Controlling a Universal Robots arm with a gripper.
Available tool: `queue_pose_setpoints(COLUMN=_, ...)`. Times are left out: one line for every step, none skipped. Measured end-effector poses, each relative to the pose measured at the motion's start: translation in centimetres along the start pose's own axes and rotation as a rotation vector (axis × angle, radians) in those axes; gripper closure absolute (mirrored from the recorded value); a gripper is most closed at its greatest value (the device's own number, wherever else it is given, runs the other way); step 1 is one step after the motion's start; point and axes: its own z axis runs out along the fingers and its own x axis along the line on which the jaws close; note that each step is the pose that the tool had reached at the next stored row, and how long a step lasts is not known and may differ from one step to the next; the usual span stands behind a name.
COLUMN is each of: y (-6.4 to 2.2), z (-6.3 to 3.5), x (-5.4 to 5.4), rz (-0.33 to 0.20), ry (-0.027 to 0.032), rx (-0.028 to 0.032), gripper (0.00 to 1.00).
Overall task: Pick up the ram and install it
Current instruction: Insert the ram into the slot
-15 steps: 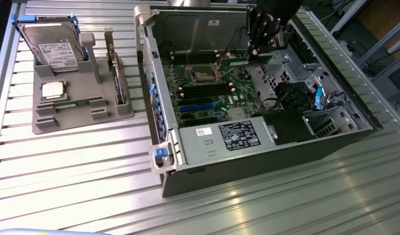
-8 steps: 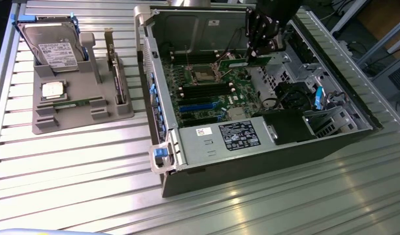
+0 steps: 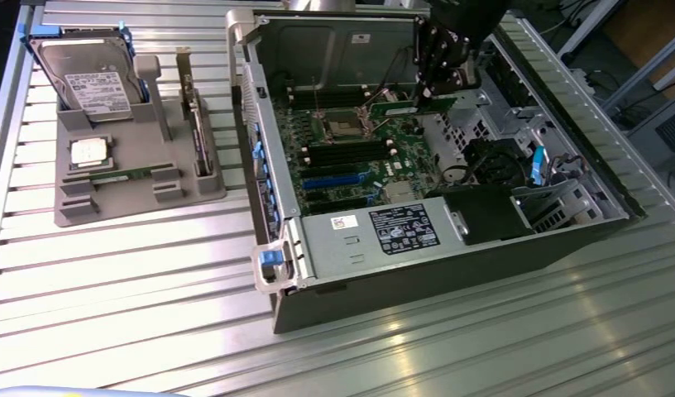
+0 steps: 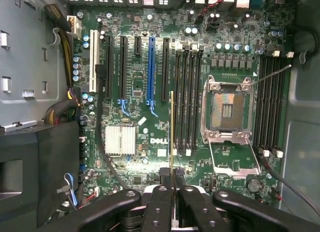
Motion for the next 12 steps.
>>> queue_pose_setpoints(y=0.0, z=0.03, x=0.0, rz=0.0, ry=-0.0001, rx=0.0, gripper=0.88)
queue_pose_setpoints(y=0.0, z=0.09, x=0.0, rz=0.0, ry=0.0001, rx=0.0, gripper=0.88)
queue_pose_setpoints(y=0.0, z=0.15, x=0.0, rz=0.0, ry=0.0, rx=0.0, gripper=0.88)
queue_pose_setpoints(y=0.01, z=0.21, x=0.0, rz=0.0, ry=0.0, rx=0.0, gripper=0.88)
queue_pose_setpoints(y=0.01, z=0.25, x=0.0, rz=0.0, ry=0.0, rx=0.0, gripper=0.88)
queue_pose_setpoints(y=0.01, z=0.29, x=0.0, rz=0.0, ry=0.0001, rx=0.0, gripper=0.88)
queue_pose_setpoints(y=0.01, z=0.33, x=0.0, rz=0.0, ry=0.0, rx=0.0, gripper=0.88)
queue_pose_setpoints(y=0.02, z=0.38, x=0.0, rz=0.0, ry=0.0, rx=0.0, gripper=0.88)
queue_pose_setpoints(y=0.02, z=0.43, x=0.0, rz=0.0, ry=0.0, rx=0.0, gripper=0.88)
queue_pose_setpoints(y=0.02, z=0.46, x=0.0, rz=0.0, ry=0.0, rx=0.0, gripper=0.88)
queue_pose_setpoints(y=0.02, z=0.53, x=0.0, rz=0.0, ry=0.0001, rx=0.0, gripper=0.88)
queue_pose_setpoints(y=0.02, z=0.58, x=0.01, rz=0.0, ry=0.0, rx=0.0, gripper=0.88)
